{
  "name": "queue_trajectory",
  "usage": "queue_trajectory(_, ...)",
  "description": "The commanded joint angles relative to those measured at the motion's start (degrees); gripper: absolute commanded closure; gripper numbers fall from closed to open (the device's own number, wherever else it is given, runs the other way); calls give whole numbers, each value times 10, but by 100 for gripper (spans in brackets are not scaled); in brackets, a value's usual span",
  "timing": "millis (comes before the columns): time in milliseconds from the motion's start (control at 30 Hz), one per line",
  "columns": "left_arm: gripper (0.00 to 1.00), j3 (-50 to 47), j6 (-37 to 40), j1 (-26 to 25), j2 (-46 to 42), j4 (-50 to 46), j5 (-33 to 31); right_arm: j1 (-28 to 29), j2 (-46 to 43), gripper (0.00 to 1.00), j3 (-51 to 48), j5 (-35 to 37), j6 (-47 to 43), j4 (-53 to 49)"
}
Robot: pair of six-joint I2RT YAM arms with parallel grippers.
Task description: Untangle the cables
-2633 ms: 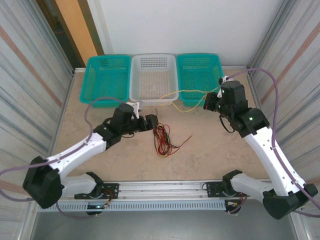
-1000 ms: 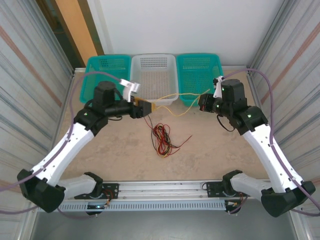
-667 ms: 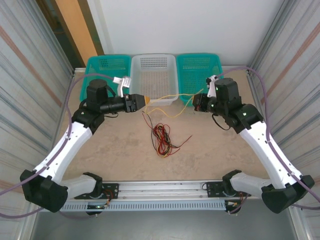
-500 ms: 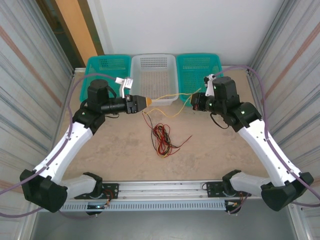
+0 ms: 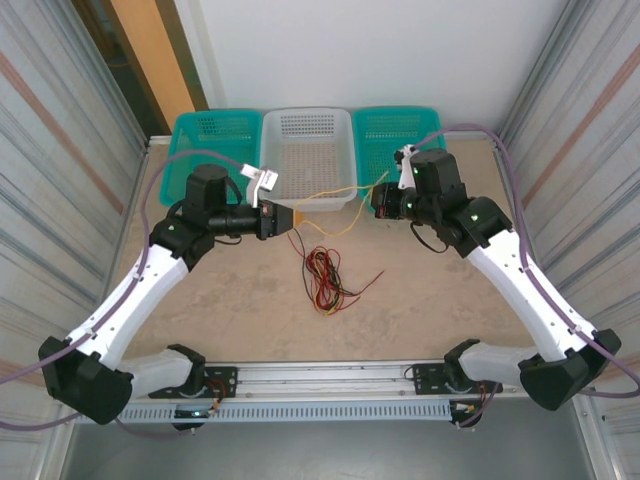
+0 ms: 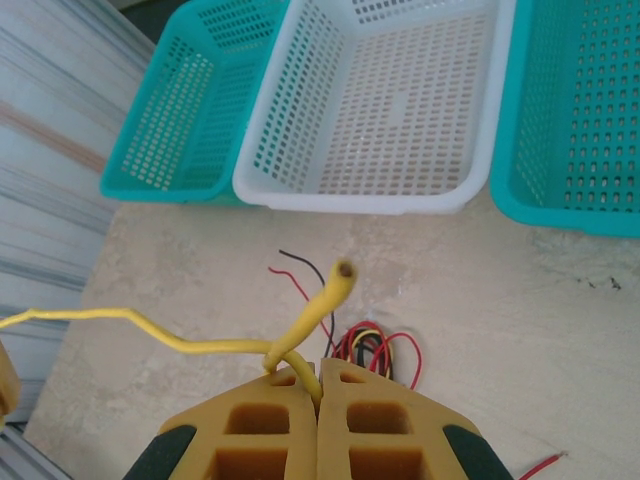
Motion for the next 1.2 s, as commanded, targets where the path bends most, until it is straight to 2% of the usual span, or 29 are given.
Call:
queue_trajectory(0,100,15,13,-2,-14,-13,-35,3,-1,79,31,45,-17,-18)
queue_trajectory(67,100,12,6,-1,-28,-7,-48,2,-14,46,34,106,-13,-35)
queue_trajectory(100,100,6,0,0,-36,3,-51,-1,-26,34,31,145,-5,-43)
queue_trajectory(133,100,-1,-7,3,-45,14,-54,-9,-40,30,24,168,3,-46)
queue_trajectory(200,100,-16,-25,15,-61,37,-56,-49,-70,27,4,160,17,-45)
queue_trajectory(300,100,-41,-52,45,-85,60,-91,-123,-112,27,-32,75,36,-29)
queue_trajectory(367,100,-57,-74,79,-106,79,-143,-142,-123,27,-53,35,40,-19)
queue_trajectory(433,100,-69,-117,137,-120,116,-167,-137,-123,27,-72,7,40,-9)
queue_trajectory(500,100,-49,-139,171,-113,112,-236,-118,-124,27,-89,-8,44,1)
queue_trajectory(600,100,-35,-143,187,-80,128,-323,-53,-112,28,-97,8,45,12)
queue_trajectory(733,100,-44,-212,239,-16,172,-365,27,-77,29,-101,41,56,22)
queue_trajectory(867,99,-29,-247,274,76,194,-352,96,-42,30,-111,68,62,28)
queue_trajectory(900,88,-30,-254,281,97,216,-336,110,-34,30,-113,74,62,28)
queue_trajectory(967,49,-27,-256,286,129,247,-319,130,-22,30,-114,85,63,28)
queue_trajectory(1033,24,-9,-238,286,156,239,-305,141,-13,30,-113,90,64,24)
queue_trajectory(1067,16,-2,-231,286,165,229,-299,142,-8,30,-112,93,65,19)
queue_trajectory(1167,13,-21,-224,281,145,225,-305,140,9,30,-108,109,71,-3)
